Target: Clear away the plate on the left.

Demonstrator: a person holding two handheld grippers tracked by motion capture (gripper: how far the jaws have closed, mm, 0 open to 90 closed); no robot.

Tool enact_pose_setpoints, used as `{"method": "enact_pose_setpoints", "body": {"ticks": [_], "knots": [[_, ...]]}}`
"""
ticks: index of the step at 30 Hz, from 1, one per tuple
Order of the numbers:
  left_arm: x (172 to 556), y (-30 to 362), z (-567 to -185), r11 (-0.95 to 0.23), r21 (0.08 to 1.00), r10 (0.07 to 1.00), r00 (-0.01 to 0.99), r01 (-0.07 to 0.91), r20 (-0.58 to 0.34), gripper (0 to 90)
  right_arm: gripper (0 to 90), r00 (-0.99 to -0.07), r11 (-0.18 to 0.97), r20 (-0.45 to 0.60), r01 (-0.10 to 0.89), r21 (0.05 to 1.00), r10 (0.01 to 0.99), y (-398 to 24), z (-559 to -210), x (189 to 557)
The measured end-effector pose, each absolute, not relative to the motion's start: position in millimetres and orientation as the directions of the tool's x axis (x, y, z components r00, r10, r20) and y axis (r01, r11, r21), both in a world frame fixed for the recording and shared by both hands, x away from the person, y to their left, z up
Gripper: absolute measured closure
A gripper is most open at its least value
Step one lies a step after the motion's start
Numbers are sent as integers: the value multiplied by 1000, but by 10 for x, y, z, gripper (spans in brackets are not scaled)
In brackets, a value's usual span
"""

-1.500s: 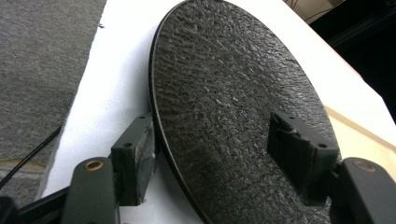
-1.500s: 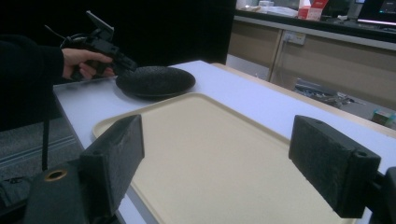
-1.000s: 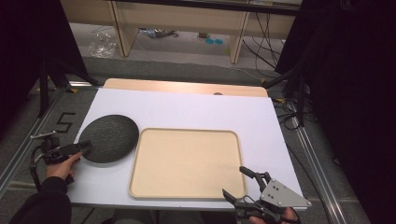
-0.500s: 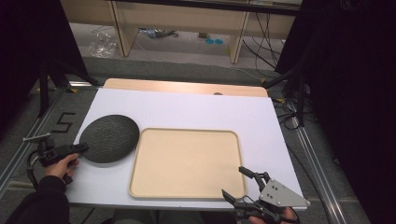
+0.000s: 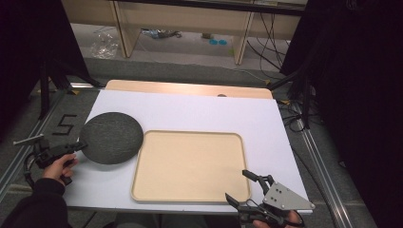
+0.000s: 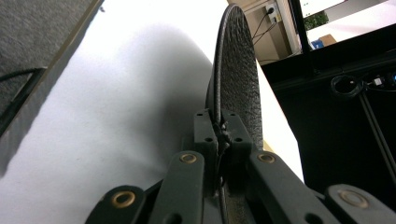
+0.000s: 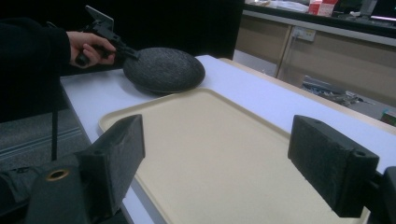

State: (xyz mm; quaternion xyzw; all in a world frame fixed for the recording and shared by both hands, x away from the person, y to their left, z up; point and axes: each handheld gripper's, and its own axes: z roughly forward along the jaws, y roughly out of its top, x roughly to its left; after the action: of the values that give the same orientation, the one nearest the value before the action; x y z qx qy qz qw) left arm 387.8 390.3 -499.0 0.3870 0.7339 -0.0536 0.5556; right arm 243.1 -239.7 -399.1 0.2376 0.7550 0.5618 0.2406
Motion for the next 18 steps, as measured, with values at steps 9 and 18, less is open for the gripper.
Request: {"method": "enact_pose_setpoints", "body": {"ticks": [9, 18], "knots": [[3849, 3864, -4964, 747, 326, 458, -93, 580, -884, 856, 198, -773, 258, -97, 88, 962, 627, -2396, -3991, 2427], [3832, 3874, -4980, 776, 266, 382, -91, 571, -920, 842, 199, -778, 260, -99, 85, 962, 620, -2378, -3992, 2433]]}}
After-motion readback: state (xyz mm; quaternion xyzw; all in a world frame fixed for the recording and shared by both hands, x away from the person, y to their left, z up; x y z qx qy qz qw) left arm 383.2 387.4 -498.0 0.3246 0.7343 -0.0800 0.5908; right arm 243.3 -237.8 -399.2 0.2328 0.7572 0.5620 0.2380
